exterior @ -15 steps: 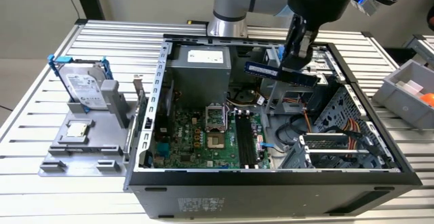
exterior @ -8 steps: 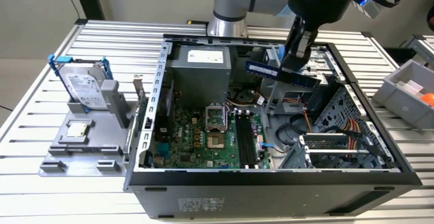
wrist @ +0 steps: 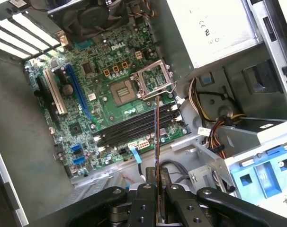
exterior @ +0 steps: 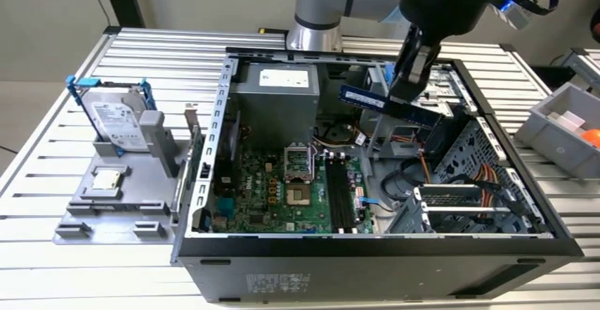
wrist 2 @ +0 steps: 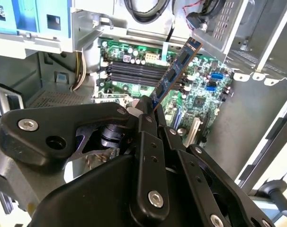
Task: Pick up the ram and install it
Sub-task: 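Insert the ram into the slot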
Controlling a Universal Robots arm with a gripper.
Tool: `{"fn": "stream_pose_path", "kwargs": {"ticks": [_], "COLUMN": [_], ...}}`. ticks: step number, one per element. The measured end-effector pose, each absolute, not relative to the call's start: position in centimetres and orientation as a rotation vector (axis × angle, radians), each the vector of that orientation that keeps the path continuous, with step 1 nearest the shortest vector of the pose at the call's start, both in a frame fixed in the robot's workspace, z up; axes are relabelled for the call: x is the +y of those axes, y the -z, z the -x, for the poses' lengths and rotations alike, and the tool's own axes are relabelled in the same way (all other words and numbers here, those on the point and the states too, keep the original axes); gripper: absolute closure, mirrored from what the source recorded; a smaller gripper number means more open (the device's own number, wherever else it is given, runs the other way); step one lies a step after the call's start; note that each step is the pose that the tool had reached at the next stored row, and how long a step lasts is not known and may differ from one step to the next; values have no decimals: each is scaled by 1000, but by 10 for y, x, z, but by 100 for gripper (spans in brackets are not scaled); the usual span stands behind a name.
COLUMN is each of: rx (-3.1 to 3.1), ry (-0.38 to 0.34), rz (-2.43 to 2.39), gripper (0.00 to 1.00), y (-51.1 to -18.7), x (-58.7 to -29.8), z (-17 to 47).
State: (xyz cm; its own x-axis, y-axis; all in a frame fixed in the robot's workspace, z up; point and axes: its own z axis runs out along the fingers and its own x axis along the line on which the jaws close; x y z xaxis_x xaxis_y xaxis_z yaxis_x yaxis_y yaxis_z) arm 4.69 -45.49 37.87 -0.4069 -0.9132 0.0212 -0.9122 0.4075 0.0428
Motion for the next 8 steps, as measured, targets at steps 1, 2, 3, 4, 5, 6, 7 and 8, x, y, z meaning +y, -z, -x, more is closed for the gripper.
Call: {"fn": "stream_pose_path", "kwargs": {"ticks": [1,2,3,4,5,6,7,8], "rx": [-2607,-2614,-2621,-2627,-2634,-2641,-2647,-2653], "ry": [38,39,39,39,39,40,40,40], "rz": [-1678,-1667,-1657,-1646,-1635,-1625,-1614,-1604], "gripper": [100,100,100,100,100,100,100,100], "y": [-379,-379,-379,-379,-379,-379,-379,-379], "x": [-455,-456,-456,-456,-457,-457,-458,-458], "z": [-47,-47,-47,-47,-47,-47,-47,-47]}}
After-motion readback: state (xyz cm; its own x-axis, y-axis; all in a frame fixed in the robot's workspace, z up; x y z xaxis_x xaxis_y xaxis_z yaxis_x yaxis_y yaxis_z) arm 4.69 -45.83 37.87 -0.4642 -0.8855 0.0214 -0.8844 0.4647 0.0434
